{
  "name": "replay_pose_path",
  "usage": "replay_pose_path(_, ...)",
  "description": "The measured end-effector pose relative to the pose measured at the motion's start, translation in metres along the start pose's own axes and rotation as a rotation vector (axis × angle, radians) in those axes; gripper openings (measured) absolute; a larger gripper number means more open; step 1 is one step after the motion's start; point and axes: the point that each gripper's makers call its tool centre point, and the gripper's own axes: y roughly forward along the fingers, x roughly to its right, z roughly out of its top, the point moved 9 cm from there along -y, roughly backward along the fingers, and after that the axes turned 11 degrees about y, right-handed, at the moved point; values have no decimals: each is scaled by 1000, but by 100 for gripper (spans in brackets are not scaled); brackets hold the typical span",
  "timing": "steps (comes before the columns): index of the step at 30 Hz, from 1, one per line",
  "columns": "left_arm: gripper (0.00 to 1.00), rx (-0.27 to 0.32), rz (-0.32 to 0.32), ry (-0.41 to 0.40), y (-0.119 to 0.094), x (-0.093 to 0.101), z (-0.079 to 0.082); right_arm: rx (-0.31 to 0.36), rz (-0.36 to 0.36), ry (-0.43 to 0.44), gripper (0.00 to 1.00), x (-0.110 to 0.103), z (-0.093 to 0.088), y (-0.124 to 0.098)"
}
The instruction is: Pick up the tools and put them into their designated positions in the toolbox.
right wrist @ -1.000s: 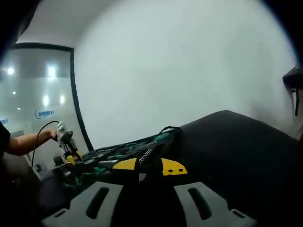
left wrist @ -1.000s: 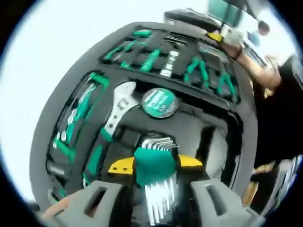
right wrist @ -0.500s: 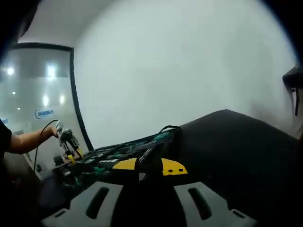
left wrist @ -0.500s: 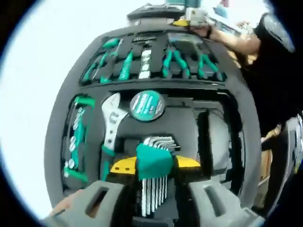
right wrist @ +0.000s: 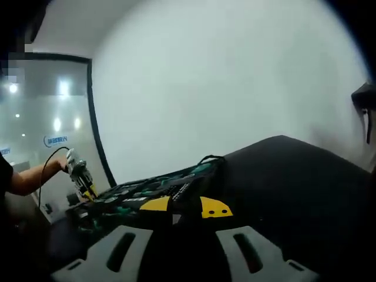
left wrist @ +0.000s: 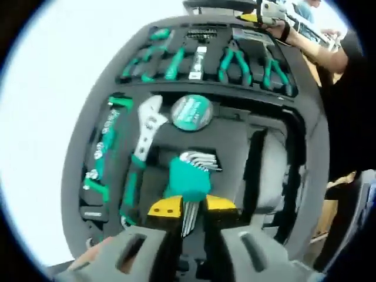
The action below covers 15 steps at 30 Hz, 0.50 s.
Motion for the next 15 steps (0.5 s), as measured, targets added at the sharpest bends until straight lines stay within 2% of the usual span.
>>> replay_pose_path(1, 6, 32, 54, 23, -1, -3, 3, 2, -2, 4, 15, 1, 0, 0)
replay_pose_path(2, 6, 13, 47, 63, -3, -4, 4, 2, -3, 5, 15, 1, 0, 0)
replay_pose_path(3, 6, 1, 29, 60, -4, -3, 3, 1, -4, 5, 15, 1, 0, 0)
replay_pose_path(7, 6, 27, 25, 42, -3, -3, 6, -6, 0, 0, 15, 0, -1, 1)
replay_pose_path(10, 1, 16, -13, 45, 2, 1, 7, -7, 0, 1, 15, 1, -1, 1)
replay_pose_path(11, 2, 0, -43, 48, 2, 4, 6, -7, 0, 1, 15, 1, -1, 1)
replay_pose_path(13, 2, 9, -36, 48, 3, 2, 6, -8, 0, 0, 15, 1, -1, 1)
replay_pose_path(15, 2, 9, -58, 57, 3, 1, 6, -7, 1, -1, 15, 0, -1, 1)
